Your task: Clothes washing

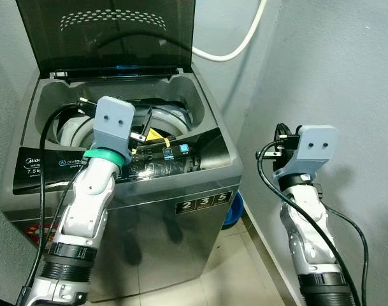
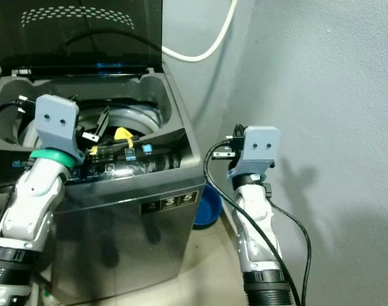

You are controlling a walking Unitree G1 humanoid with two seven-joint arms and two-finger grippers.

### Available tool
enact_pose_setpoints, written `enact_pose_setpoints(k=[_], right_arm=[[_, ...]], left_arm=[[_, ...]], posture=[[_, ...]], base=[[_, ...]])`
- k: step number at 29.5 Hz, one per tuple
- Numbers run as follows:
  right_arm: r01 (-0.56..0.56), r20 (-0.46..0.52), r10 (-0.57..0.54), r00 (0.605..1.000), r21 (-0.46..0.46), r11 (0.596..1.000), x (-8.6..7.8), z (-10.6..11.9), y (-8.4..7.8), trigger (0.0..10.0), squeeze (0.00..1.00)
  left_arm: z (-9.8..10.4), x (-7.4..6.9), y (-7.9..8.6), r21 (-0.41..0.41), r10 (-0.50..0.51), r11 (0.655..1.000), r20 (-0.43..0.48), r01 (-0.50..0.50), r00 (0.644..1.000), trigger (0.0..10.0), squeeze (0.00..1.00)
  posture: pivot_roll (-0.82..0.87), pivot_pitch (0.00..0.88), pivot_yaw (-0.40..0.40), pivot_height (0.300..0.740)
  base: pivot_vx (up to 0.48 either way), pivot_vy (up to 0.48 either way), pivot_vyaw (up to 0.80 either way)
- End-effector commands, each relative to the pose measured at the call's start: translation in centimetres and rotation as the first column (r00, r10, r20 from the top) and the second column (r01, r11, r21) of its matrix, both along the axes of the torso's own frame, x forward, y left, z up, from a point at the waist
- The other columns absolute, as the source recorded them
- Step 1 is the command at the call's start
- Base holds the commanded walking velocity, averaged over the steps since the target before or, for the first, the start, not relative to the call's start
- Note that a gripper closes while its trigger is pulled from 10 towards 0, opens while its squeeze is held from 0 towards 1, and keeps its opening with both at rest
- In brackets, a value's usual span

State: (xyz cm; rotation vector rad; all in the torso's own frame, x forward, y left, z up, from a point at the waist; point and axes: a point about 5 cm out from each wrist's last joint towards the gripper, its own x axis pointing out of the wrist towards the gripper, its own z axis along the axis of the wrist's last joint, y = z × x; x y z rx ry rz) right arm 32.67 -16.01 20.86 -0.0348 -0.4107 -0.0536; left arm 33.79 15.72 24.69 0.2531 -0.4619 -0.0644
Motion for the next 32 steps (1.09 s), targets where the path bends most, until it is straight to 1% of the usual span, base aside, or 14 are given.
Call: enact_pose_setpoints(k=[1, 24, 32], right_arm=[[0.003, -0.009, -0.003, 1.0, -0.001, 1.0, 0.01, -0.12, -0.17, 10.0, 0.0], [0.005, -0.014, -0.005, 1.0, -0.004, 1.0, -0.13, -0.32, -0.17, 10.0, 0.0], [0.004, -0.017, -0.004, 1.0, -0.005, 1.0, -0.14, -0.41, -0.13, 10.0, 0.0]], left_arm=[[0.01, 0.06, -0.03, -0.002, 0.004, 1.0, 0.008, -0.004, 1.0, 10.0, 0.0], [-0.37, -0.01, 0.04, 0.006, 0.009, 1.0, -0.002, -0.009, 1.0, 10.0, 0.0], [-0.46, -0.01, 0.0, 0.013, 0.011, 1.0, -0.005, -0.011, 1.0, 10.0, 0.0]], posture=[[0.05, 0.0, 0.001, 0.74], [0.06, 0.003, 0.003, 0.74], [0.06, 0.004, 0.003, 0.74]], base=[[0.0, 0.0, 0.0], [0.0, 0.0, 0.0], [-0.334, 0.0, 0.0]])
